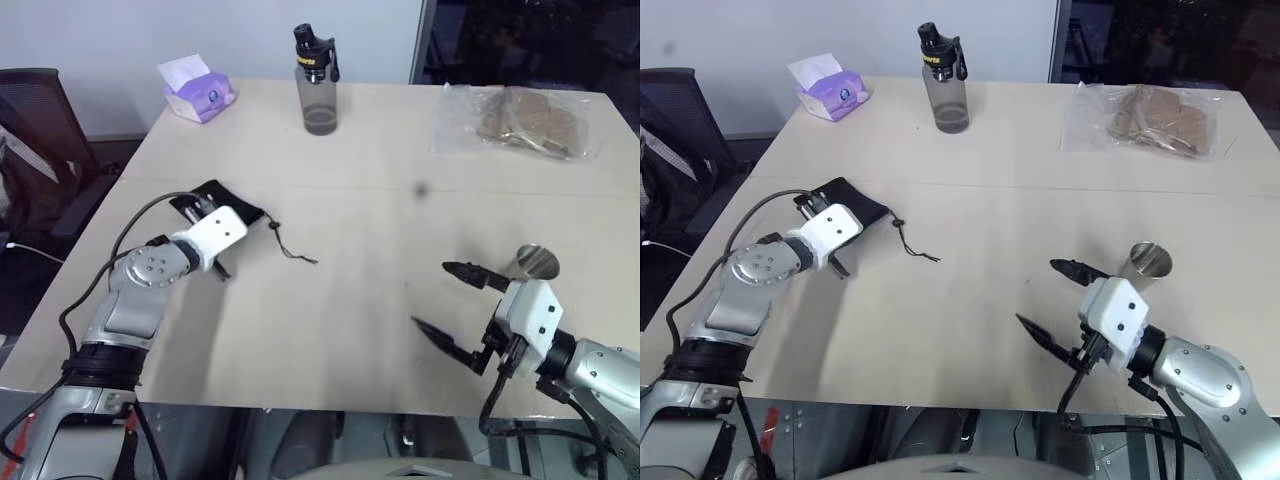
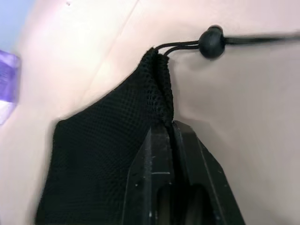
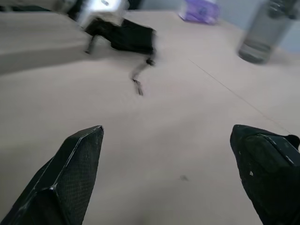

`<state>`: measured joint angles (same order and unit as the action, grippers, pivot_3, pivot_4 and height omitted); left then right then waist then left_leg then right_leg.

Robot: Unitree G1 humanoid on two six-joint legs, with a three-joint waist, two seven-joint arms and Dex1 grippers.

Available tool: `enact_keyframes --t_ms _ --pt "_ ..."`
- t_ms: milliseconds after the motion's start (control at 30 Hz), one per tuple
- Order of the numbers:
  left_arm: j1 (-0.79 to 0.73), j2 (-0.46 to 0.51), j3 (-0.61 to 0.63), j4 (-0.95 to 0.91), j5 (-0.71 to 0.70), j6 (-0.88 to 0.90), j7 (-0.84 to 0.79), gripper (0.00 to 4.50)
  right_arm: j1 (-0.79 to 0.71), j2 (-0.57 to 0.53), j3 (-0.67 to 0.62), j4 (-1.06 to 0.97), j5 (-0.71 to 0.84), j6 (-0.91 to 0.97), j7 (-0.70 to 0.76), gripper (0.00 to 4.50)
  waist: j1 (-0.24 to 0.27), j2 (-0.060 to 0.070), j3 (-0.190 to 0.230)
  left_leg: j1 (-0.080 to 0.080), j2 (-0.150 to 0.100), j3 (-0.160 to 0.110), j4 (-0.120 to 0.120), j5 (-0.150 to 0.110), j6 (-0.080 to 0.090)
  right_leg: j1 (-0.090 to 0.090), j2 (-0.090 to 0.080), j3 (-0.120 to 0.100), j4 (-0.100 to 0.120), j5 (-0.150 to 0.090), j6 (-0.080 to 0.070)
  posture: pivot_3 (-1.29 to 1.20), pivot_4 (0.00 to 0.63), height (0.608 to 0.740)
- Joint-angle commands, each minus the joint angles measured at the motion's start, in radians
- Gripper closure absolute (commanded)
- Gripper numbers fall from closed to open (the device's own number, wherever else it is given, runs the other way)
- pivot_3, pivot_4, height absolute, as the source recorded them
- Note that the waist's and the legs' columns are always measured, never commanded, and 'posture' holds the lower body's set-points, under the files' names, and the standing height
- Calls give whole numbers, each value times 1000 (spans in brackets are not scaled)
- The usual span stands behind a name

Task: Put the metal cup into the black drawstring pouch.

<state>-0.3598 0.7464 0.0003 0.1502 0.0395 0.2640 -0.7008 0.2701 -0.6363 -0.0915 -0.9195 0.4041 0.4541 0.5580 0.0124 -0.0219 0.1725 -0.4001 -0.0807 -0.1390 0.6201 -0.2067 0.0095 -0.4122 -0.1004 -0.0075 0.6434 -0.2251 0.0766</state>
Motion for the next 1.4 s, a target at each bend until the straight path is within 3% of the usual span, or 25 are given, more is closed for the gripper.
enact_keyframes --t_ms 33,267,567,700,1067,1267,1400 --pt "-46 -22 105 -147 -232 257 -102 4435 -11 -44 -136 -100 3 143 -82 0 0 0 0 0 0 0 1 0 0 0 0 0 0 0 0 0 150 740" --pt "-87 -29 160 -269 -463 585 -143 4435 -90 -150 -259 -64 71 288 -44 0 -4 0 0 1 1 0 5 0 0 3 2 0 2 0 0 0 150 740" --pt "-51 -12 106 -290 -453 588 -123 4435 -54 -113 -245 -50 134 41 157 0 -1 0 0 0 1 0 4 0 0 2 2 0 2 1 -2 0 150 740" --pt "-58 21 33 -291 -346 456 -110 2651 -22 -113 -174 -49 75 -38 185 0 -1 0 0 0 2 1 5 0 0 3 1 1 1 1 -1 0 150 740" --pt "-97 54 -136 -187 -62 150 -58 2651 -75 -97 -51 -62 13 -24 104 0 1 0 0 0 2 1 5 0 0 2 1 2 1 2 -3 0 150 740" --pt "-142 -18 -87 -241 -196 382 -111 2651 -89 -100 -36 -77 12 9 73 0 1 -1 1 -1 1 1 5 0 0 2 1 1 1 2 -2 0 150 740" --pt "-142 -15 -109 -260 -179 396 -98 2651 -105 -99 -29 -82 10 27 59 0 -4 -1 1 -1 1 1 5 0 0 2 2 1 1 0 0 0 150 740"
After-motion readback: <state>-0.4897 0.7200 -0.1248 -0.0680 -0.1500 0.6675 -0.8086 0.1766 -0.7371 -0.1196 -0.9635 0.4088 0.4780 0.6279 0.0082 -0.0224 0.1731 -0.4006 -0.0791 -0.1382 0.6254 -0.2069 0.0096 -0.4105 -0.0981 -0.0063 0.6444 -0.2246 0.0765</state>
